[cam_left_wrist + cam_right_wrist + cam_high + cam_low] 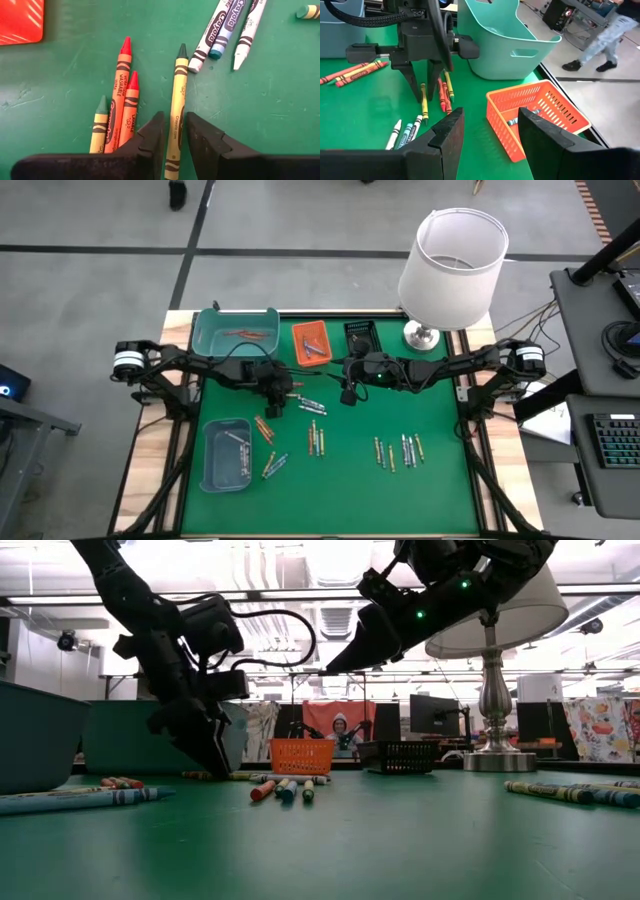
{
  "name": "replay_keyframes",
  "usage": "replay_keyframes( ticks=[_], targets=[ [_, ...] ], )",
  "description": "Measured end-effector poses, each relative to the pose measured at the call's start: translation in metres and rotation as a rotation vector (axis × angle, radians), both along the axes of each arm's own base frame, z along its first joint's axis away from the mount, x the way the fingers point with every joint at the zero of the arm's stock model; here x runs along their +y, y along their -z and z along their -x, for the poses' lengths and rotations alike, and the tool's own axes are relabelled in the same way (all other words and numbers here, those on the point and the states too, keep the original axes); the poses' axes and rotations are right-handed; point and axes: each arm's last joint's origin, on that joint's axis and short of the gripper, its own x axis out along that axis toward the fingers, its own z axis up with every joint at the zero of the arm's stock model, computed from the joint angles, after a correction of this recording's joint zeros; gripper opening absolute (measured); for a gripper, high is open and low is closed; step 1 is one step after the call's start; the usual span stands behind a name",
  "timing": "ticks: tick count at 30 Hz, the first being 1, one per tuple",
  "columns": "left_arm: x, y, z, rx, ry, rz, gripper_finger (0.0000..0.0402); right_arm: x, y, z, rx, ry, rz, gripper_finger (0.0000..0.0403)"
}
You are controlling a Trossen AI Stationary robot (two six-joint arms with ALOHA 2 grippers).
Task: Sort crayons
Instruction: Put the green crayon into the black bin
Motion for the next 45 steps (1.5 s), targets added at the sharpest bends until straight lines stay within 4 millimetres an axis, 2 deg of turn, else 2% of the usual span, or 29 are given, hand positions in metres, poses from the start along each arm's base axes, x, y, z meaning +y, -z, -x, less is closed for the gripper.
replay_keyframes(
  ticks=[10,19,26,32,37,45],
  targets=[
    [0.0,0.001,0.001,0.012,0.008,-0.008,0.0005,0.0,0.0,0.0,-0.001,0.001,-0.003,0.0176],
    [0.0,0.0,0.001,0.01,0.008,-0.009,0.0001,0.0,0.0,0.0,-0.003,0.003,-0.009,0.0176],
    [-0.002,-0.012,0.008,-0.005,0.011,-0.018,0.0,0.002,0.0,0.0,0.0,-0.001,-0.012,0.0176],
    [-0.005,-0.04,0.013,-0.12,0.012,-0.038,0.0,0.002,0.0,0.0,0.0,-0.007,-0.013,0.0176],
    [-0.011,-0.074,0.023,-0.285,0.023,-0.064,0.0,0.004,0.0,-0.001,-0.011,-0.037,-0.038,0.0176],
    [-0.027,-0.13,0.035,-0.736,0.08,-0.124,0.0,0.01,-0.009,-0.007,-0.137,-0.121,-0.059,0.0176]
  ],
)
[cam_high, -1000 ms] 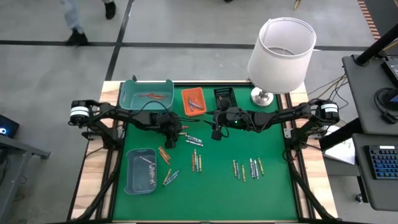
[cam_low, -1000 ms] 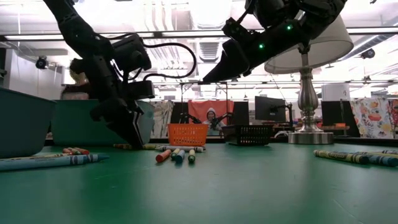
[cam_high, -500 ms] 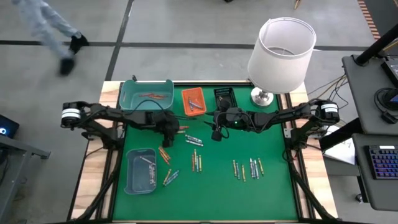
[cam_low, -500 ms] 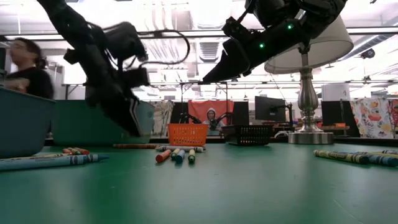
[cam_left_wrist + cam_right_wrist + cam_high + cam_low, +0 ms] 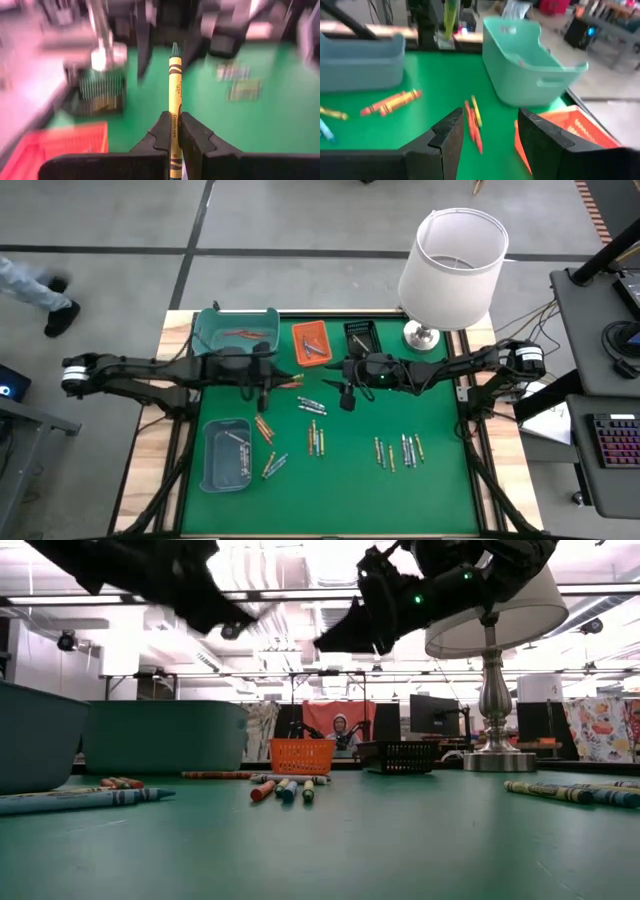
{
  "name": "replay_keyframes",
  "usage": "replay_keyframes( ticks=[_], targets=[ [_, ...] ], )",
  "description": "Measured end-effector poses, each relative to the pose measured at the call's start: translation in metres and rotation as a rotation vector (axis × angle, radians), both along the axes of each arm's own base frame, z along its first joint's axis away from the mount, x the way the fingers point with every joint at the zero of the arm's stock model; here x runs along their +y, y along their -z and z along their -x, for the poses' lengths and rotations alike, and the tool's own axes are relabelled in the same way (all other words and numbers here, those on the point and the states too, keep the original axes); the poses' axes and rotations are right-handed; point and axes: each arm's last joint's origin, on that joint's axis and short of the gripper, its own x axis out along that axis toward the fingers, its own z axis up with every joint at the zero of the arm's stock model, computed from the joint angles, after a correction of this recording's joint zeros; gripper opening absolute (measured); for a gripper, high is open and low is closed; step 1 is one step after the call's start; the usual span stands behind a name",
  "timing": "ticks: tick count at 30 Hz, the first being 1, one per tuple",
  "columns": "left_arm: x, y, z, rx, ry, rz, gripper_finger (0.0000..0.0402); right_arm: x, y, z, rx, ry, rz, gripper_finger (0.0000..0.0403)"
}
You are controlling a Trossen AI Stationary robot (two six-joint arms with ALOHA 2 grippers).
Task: Sort crayons
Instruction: Put the green crayon into the black bin
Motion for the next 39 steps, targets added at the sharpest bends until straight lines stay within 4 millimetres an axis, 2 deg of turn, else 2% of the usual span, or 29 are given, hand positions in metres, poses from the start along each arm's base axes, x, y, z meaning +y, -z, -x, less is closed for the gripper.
replay_keyframes(
  ticks=[3,7,16,20,24,31,34,39],
  targets=[
    [-0.005,-0.01,0.004,-0.164,0.026,-0.039,0.0,0.004,-0.003,-0.005,-0.079,-0.017,0.015,0.0176],
    [-0.009,-0.012,0.006,-0.301,0.049,-0.083,0.0,0.01,-0.009,-0.013,-0.248,-0.052,0.006,0.0176],
    [-0.01,0.005,0.003,-0.482,0.051,-0.09,0.0,0.014,-0.014,-0.021,-0.602,-0.068,-0.007,0.0176],
    [-0.01,0.011,-0.004,-0.49,0.05,-0.083,0.0,0.014,-0.019,-0.027,-0.641,-0.072,-0.015,0.0176],
    [-0.009,0.015,-0.013,-0.515,0.049,-0.08,0.0,0.016,-0.023,-0.036,-0.65,-0.166,-0.006,0.0176],
    [-0.009,0.02,-0.022,-0.496,0.049,-0.068,0.0,0.017,-0.027,-0.043,-0.656,-0.166,0.001,0.0172],
    [-0.009,0.021,-0.022,-0.494,0.049,-0.065,0.0,0.016,-0.028,-0.044,-0.651,-0.148,-0.005,0.0145],
    [-0.009,0.02,-0.022,-0.512,0.046,-0.06,0.0003,0.016,-0.026,-0.049,-0.581,-0.138,-0.005,0.005]
  ],
)
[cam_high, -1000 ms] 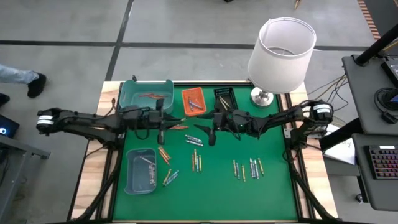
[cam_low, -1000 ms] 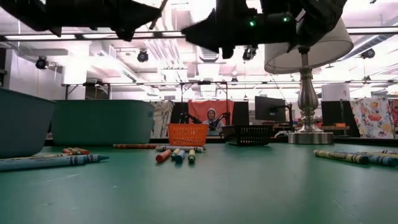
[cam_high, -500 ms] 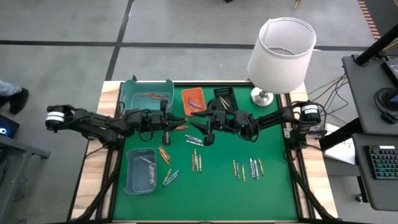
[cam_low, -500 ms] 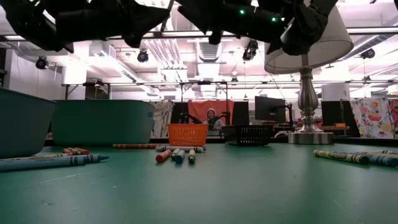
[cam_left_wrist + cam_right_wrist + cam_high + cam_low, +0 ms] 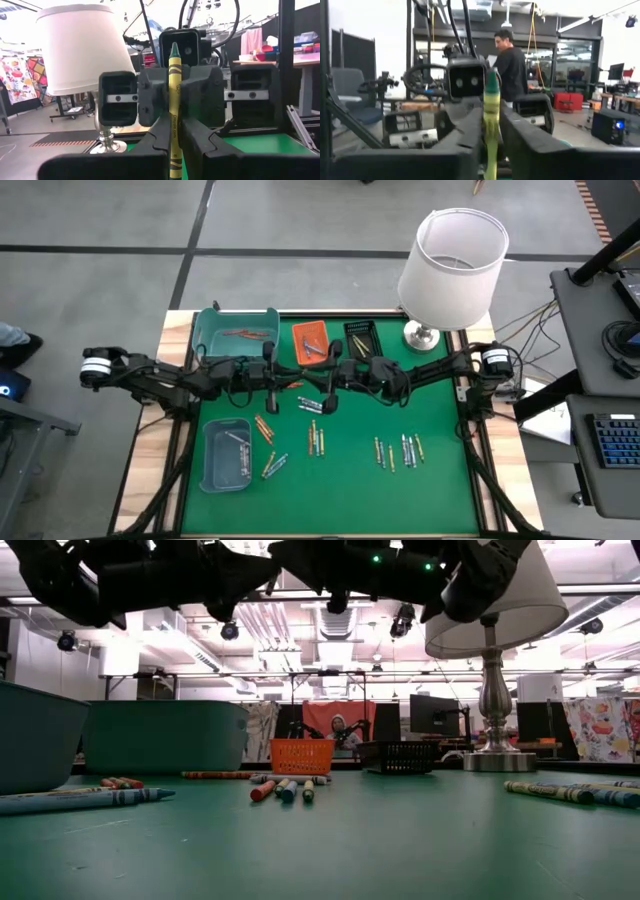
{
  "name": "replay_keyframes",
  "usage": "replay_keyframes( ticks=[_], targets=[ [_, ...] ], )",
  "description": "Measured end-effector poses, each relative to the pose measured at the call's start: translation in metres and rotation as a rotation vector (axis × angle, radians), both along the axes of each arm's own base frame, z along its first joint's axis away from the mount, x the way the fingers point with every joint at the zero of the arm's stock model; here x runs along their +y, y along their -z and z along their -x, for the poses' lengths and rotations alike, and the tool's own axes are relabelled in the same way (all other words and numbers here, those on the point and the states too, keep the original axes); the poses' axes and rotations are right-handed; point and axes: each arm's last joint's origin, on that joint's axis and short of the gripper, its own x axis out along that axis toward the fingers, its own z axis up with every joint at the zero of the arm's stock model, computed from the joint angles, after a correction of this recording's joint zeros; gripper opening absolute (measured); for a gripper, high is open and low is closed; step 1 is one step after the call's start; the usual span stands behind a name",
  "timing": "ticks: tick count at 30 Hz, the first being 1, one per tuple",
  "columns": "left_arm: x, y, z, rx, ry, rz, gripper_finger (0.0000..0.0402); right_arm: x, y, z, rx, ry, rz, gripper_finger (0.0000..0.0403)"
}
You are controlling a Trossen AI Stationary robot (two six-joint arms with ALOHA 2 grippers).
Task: Sort crayons
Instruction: Put the green crayon into the black bin
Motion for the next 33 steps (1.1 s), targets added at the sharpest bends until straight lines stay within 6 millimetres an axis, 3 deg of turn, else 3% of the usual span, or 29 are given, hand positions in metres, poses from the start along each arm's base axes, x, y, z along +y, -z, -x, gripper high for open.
replay_keyframes(
  ticks=[2,10,13,17,20,22,28,33],
  targets=[
    [0.0,0.0,0.0,-0.003,0.0,0.009,0.0011,0.0,-0.001,-0.001,0.009,0.007,0.013,0.0022],
    [0.0,0.0,0.001,0.013,0.001,0.044,0.0085,-0.004,-0.006,0.002,0.072,0.083,-0.009,0.0018],
    [0.002,0.0,0.003,0.047,-0.039,0.053,0.0119,-0.012,-0.011,0.007,0.193,0.264,-0.019,0.0017],
    [0.007,-0.004,0.008,0.101,-0.248,0.067,0.0153,-0.037,-0.013,0.019,0.456,0.684,-0.048,0.0017],
    [0.013,0.001,0.013,0.182,-0.473,0.083,0.0165,-0.059,-0.002,0.032,0.637,0.998,-0.119,0.0016],
    [0.016,0.0,0.014,0.208,-0.572,0.088,0.0167,-0.075,0.011,0.043,0.725,1.091,-0.225,0.0016],
    [0.017,0.0,0.012,0.254,-0.622,0.087,0.0162,-0.118,0.05,0.063,0.882,1.118,-0.557,0.002],
    [0.017,-0.003,0.008,0.286,-0.625,0.081,0.0159,-0.131,0.063,0.066,0.92,1.076,-0.654,0.0057]
  ],
)
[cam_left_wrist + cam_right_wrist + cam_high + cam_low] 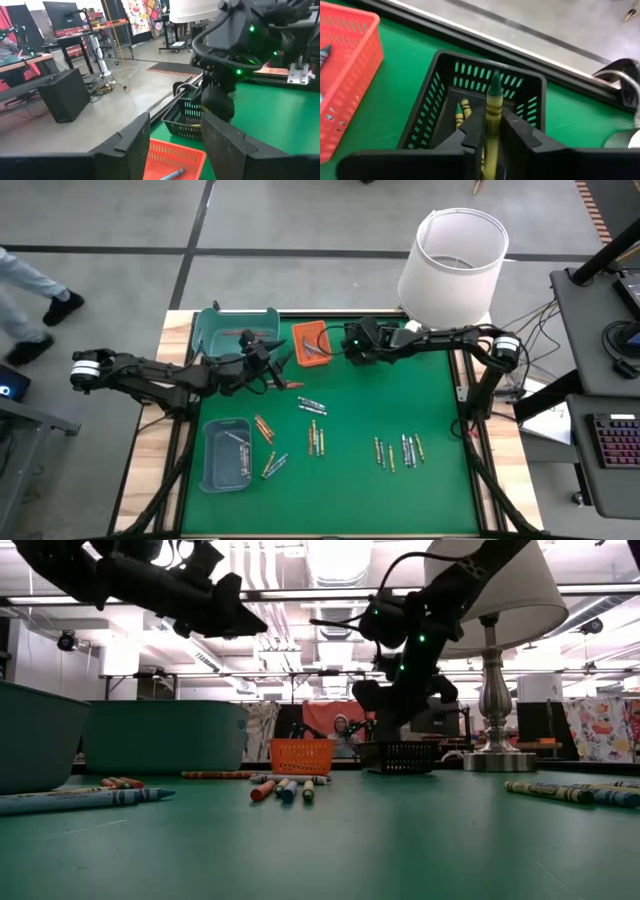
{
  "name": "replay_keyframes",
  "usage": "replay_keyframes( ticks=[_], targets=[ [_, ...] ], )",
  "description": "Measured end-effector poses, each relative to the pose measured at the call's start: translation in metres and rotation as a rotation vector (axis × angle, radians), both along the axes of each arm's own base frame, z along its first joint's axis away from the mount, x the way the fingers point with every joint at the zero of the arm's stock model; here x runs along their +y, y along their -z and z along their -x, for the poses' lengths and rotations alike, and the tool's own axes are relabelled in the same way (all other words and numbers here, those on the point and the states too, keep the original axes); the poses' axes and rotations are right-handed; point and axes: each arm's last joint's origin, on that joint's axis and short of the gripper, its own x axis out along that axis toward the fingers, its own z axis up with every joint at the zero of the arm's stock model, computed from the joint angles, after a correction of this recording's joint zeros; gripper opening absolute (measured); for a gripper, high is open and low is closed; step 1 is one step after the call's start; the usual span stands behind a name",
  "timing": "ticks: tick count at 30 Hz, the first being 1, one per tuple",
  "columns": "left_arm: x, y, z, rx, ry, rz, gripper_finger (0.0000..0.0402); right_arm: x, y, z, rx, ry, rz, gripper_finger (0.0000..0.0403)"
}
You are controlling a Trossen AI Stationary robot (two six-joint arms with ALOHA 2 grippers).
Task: Sort crayons
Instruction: Put the green crayon into the black bin
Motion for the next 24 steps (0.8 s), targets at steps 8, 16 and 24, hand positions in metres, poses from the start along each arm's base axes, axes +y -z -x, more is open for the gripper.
replay_keyframes(
  ticks=[8,16,24],
  targets=[
    [0.001,-0.001,-0.009,0.175,-0.001,0.023,0.0159,0.003,-0.006,-0.002,-0.017,-0.019,0.002,0.012],
    [0.001,-0.005,-0.009,0.433,-0.025,0.106,0.0159,0.025,-0.023,-0.01,-0.032,-0.122,0.029,0.0121],
    [0.0,0.0,-0.004,0.502,-0.046,0.151,0.0159,0.046,-0.035,-0.013,-0.049,-0.195,0.054,0.0129]
  ],
)
